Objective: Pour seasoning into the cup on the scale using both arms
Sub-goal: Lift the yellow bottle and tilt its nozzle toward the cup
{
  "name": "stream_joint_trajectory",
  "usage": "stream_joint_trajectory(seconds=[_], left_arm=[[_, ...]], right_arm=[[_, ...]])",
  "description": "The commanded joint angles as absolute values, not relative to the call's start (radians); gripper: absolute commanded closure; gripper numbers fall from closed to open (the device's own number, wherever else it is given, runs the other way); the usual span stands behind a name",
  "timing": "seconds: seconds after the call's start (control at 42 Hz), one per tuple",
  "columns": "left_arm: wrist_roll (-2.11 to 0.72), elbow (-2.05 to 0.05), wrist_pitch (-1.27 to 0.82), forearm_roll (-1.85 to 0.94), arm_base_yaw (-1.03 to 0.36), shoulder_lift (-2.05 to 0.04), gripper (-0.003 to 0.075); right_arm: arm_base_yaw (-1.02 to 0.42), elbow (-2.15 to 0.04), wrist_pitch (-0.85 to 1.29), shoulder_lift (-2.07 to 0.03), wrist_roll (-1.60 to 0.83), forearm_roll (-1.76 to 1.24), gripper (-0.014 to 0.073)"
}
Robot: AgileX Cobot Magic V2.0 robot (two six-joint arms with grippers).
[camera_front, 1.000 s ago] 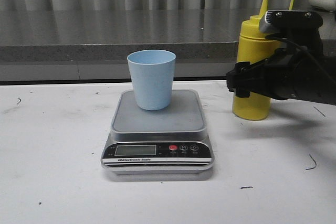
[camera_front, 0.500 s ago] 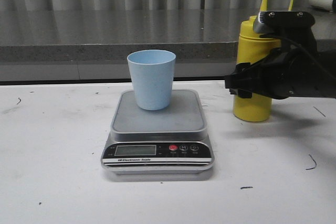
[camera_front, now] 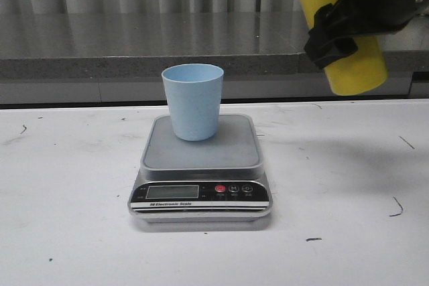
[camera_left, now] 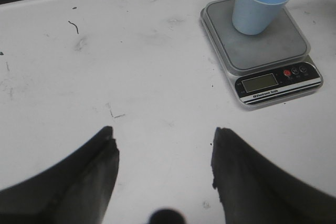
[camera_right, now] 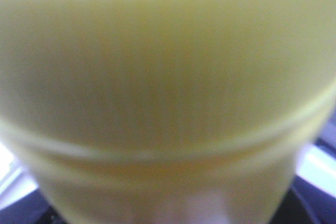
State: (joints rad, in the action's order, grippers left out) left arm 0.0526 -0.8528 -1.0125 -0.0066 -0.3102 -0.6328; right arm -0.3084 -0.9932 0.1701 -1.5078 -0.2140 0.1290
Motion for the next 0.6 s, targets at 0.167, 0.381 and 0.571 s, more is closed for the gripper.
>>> stream_joint_trajectory(seconds=[0.167, 0.381, 0.571], left_arm=[[0.059, -0.877, -0.944, -0.016, -0.307, -0.635, 0.0335], [0.059, -0.877, -0.944, -0.016, -0.307, -0.635, 0.0335], [0.059, -0.877, -0.944, -0.016, -0.307, -0.635, 0.0335]], right_arm=[[-0.463, -1.225, 0.546, -1.499, -0.23, 0.49, 0.0279], [-0.568, -1.255, 0.659, -1.567, -0.227, 0.695, 0.0279], [-0.609, -1.256, 0.751, -1.619, -0.208, 0.834, 0.028]])
